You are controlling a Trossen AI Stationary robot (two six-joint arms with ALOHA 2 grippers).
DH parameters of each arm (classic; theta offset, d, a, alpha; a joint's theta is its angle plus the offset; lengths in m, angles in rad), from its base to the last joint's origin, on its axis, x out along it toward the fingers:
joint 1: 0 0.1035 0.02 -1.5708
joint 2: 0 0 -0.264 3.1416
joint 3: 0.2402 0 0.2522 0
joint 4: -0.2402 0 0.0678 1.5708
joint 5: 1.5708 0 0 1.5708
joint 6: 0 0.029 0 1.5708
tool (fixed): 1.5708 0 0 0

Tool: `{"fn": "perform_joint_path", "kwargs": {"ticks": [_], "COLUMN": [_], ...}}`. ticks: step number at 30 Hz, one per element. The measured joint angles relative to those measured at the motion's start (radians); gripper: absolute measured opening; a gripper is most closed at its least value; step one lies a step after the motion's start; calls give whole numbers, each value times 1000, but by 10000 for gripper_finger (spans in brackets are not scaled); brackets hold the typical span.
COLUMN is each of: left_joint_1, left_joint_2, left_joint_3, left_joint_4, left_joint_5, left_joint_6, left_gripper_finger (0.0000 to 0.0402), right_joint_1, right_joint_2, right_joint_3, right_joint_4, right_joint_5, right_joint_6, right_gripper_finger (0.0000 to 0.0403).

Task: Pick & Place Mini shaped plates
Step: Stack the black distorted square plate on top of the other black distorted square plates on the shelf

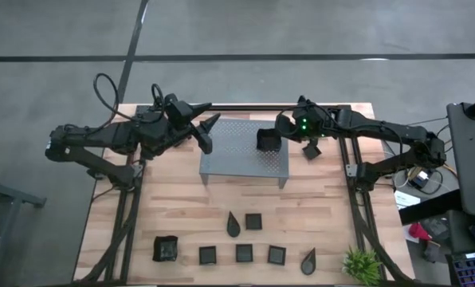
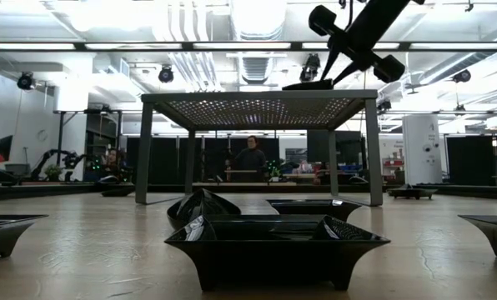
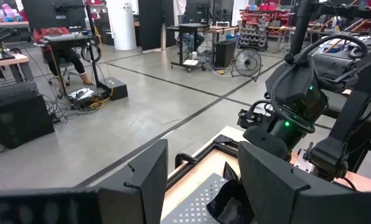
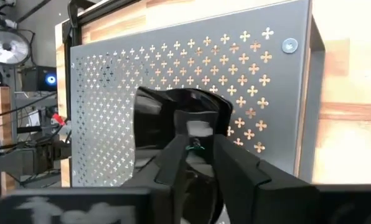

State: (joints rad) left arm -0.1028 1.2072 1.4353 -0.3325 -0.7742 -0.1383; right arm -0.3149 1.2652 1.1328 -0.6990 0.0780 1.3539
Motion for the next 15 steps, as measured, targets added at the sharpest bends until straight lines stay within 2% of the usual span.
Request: {"fn": "perform_joint_path", "kwargs": {"ticks": [5,8,12,15], "left_joint_1": [0,0,0,0], "left_joint_2": [-2,-9,-25,-34], "left_joint_3": [0,0,0,0], "left_joint_4": [-7,-33,-148,-272], "left_joint_5": [1,36,118,264], "left_joint_6": [0,-23,-138,-234], "left_gripper_finger": [188,188,188,188], "right_joint_1": [0,0,6,18], "right_joint_2": [-6,-15,-22,-22], "right_joint_3": [24,41,82,130], "right_joint_4": [0,-1,1,2], "right_joint_5": [0,0,0,0], "right_joint_6": [-43,-75,-120,-192], "right_gripper_finger": [116,125,130,128]}}
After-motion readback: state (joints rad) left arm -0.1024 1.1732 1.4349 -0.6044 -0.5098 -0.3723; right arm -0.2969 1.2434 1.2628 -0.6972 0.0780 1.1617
